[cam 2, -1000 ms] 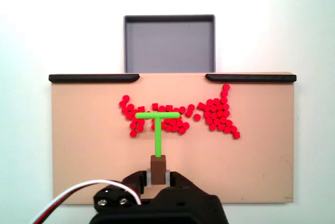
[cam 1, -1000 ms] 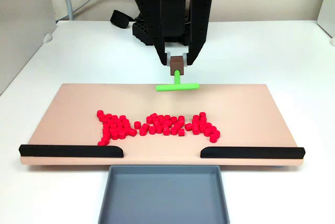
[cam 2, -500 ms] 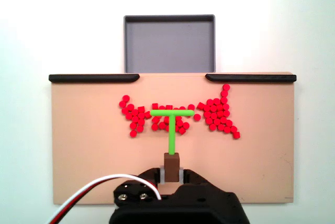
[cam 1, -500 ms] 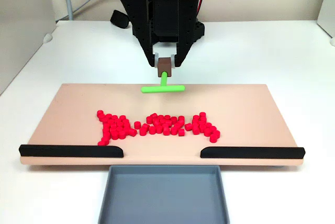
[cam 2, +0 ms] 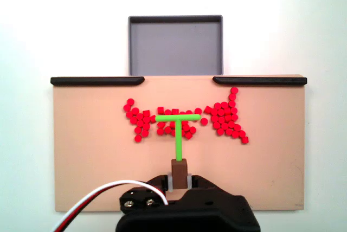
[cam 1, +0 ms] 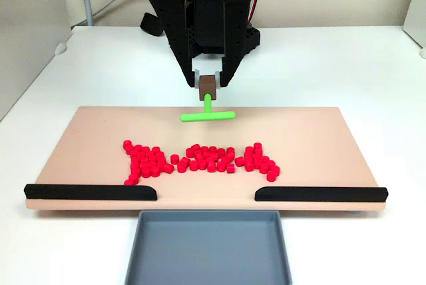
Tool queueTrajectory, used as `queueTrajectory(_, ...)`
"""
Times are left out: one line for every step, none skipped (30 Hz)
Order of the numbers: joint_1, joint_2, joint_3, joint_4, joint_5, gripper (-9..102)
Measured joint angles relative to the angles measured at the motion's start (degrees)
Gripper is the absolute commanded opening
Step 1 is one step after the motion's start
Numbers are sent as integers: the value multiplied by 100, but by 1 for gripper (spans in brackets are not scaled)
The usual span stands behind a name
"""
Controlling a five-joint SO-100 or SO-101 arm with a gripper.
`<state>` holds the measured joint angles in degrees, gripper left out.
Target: Grasp a green tool by the dark brown handle.
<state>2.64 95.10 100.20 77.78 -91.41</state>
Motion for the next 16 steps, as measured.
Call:
queueTrajectory(0,0,0,0,0,0)
queueTrajectory(0,0,0,0,0,0)
queueTrajectory(0,0,0,0,26,0)
queueTrajectory(0,0,0,0,44,0)
queueTrajectory(0,0,0,0,44,0)
queueTrajectory(0,0,0,0,44,0)
queueTrajectory(0,0,0,0,44,0)
queueTrajectory(0,0,0,0,44,0)
queueTrajectory(0,0,0,0,44,0)
queueTrajectory(0,0,0,0,44,0)
queueTrajectory(0,0,0,0,44,0)
queueTrajectory(0,-9,0,0,44,0)
queueTrajectory(-18,-35,0,0,44,0)
queueTrajectory(-18,-53,0,0,44,0)
queueTrajectory(-26,-62,0,0,44,0)
queueTrajectory(-26,-62,0,0,44,0)
